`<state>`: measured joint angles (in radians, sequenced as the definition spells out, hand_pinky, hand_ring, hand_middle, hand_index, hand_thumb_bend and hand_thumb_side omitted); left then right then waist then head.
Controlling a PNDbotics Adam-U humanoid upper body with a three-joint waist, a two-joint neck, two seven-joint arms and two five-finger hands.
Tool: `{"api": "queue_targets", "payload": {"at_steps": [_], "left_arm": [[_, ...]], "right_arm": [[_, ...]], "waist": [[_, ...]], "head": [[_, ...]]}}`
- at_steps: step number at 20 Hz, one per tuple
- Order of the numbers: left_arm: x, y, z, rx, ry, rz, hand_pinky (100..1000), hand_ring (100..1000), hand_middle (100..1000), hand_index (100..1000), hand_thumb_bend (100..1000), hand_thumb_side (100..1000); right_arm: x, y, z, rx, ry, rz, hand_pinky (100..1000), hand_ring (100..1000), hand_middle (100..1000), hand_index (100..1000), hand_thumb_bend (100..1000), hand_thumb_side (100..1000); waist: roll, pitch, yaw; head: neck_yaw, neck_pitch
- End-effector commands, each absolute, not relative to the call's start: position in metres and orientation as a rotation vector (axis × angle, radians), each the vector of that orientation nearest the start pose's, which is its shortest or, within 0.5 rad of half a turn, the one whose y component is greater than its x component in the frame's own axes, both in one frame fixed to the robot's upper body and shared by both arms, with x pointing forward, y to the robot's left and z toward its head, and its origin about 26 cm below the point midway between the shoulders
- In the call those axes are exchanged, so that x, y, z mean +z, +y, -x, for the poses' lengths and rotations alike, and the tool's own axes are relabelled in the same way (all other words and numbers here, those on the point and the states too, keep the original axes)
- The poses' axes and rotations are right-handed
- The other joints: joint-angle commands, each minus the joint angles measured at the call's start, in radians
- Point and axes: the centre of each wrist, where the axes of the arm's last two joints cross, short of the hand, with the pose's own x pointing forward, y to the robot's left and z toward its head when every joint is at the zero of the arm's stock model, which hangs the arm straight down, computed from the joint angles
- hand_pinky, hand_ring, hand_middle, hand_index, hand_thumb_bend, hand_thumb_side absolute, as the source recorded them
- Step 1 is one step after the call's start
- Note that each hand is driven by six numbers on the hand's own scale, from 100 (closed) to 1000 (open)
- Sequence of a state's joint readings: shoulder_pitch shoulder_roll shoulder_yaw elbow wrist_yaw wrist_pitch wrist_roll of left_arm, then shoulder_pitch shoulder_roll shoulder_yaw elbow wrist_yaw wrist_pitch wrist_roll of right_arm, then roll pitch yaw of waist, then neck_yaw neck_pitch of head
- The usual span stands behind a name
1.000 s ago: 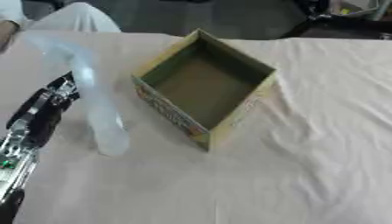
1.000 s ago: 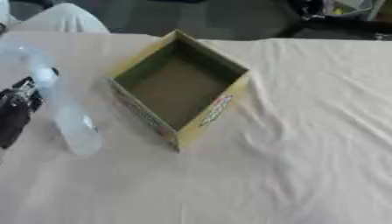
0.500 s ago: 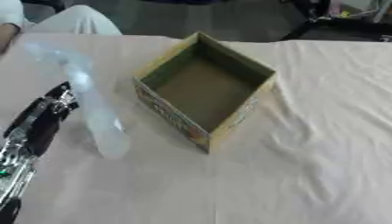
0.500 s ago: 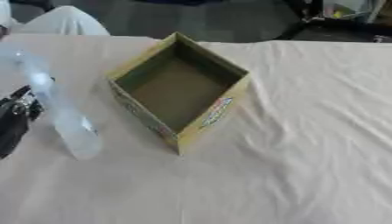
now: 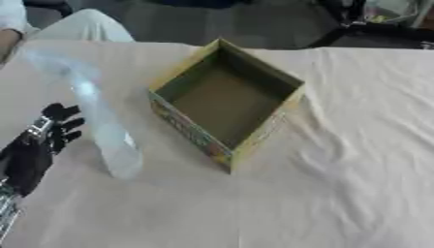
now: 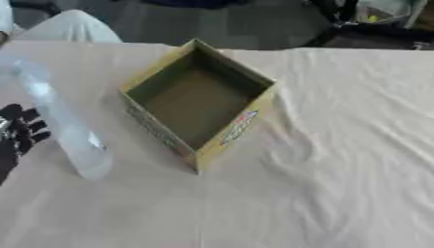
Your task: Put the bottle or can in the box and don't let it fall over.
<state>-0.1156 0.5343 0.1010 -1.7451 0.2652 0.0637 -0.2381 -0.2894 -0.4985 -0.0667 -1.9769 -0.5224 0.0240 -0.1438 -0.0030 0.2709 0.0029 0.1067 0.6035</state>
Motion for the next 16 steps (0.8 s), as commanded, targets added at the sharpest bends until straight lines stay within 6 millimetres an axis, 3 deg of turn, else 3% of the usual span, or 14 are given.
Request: {"api": "queue_targets", "payload": {"at_steps": [1, 2, 3, 5, 8, 12, 16], "left_arm": [[0.141, 0.376, -0.294, -0.465, -1.798, -0.093, 1000, 1000, 1000, 945, 579, 1000], [0.140, 0.377, -0.293, -0.466, -1.796, -0.095, 1000, 1000, 1000, 945, 686, 1000], [0.140, 0.377, -0.293, -0.468, -1.795, -0.096, 1000, 1000, 1000, 945, 686, 1000], [0.141, 0.377, -0.293, -0.483, -1.802, -0.101, 1000, 1000, 1000, 942, 825, 1000], [0.143, 0.375, -0.295, -0.514, -1.802, -0.113, 1000, 1000, 1000, 932, 879, 1000], [0.146, 0.369, -0.299, -0.548, -1.802, -0.115, 1000, 1000, 1000, 912, 781, 1000], [0.149, 0.362, -0.303, -0.574, -1.795, -0.090, 1000, 1000, 1000, 904, 582, 936]], "right_arm": [[0.230, -0.306, -0.294, 0.081, -2.238, -0.107, 1000, 1000, 976, 1000, 100, 470], [0.230, -0.306, -0.294, 0.081, -2.238, -0.107, 1000, 1000, 976, 1000, 100, 470], [0.230, -0.306, -0.294, 0.081, -2.238, -0.107, 1000, 1000, 976, 1000, 100, 470], [0.230, -0.306, -0.294, 0.082, -2.238, -0.107, 1000, 1000, 976, 1000, 100, 470], [0.230, -0.306, -0.294, 0.081, -2.238, -0.107, 1000, 1000, 976, 1000, 100, 470], [0.230, -0.306, -0.294, 0.083, -2.236, -0.108, 1000, 1000, 976, 1000, 100, 470], [0.230, -0.305, -0.295, 0.086, -2.235, -0.110, 1000, 1000, 976, 1000, 100, 470]], "waist": [[0.001, -0.014, 0.002], [0.001, -0.014, 0.002], [0.001, -0.013, 0.002], [0.001, -0.013, 0.002], [0.001, -0.013, 0.001], [0.001, -0.014, 0.000], [0.001, -0.014, -0.002]], "head": [[-0.003, -0.019], [-0.003, -0.019], [-0.004, -0.019], [-0.005, -0.018], [-0.004, -0.019], [-0.002, -0.018], [0.000, -0.019]]}}
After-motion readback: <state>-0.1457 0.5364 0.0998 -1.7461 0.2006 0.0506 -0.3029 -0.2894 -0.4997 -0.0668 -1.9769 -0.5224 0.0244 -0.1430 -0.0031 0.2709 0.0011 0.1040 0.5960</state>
